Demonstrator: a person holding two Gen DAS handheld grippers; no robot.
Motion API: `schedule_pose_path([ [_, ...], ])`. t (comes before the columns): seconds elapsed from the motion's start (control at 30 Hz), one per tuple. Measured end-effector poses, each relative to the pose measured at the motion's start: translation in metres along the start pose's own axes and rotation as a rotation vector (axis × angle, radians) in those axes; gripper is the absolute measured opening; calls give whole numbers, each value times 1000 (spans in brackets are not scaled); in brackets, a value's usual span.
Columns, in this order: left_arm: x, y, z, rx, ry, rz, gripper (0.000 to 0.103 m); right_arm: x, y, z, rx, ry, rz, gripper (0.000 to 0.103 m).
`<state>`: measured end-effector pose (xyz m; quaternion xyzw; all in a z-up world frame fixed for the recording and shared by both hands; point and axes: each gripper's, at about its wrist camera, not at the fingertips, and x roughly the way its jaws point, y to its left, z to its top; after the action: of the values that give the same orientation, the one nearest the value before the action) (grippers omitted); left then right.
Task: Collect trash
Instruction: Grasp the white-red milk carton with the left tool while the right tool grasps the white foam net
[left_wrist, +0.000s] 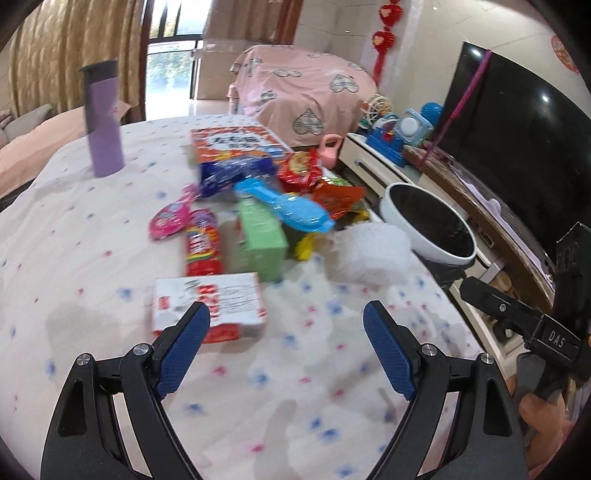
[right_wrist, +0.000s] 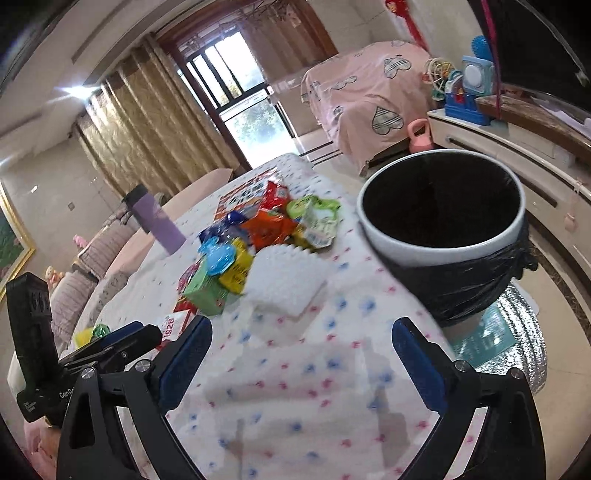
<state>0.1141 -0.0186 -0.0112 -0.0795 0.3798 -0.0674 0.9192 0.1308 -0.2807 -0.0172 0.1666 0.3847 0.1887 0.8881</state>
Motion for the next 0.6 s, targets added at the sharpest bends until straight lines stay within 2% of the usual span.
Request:
schedule_pose_path([
  [0.2, 2, 23, -5, 10, 30, -3, 88, 15, 14, -6, -16, 27, 9, 99],
  [0.5, 14, 50, 9, 197, 68, -49, 92, 36, 19, -1, -29, 62, 16, 99],
  [0.6, 22, 64, 17, 241, 85, -94, 95, 43, 17, 1, -21, 72, 19, 99],
])
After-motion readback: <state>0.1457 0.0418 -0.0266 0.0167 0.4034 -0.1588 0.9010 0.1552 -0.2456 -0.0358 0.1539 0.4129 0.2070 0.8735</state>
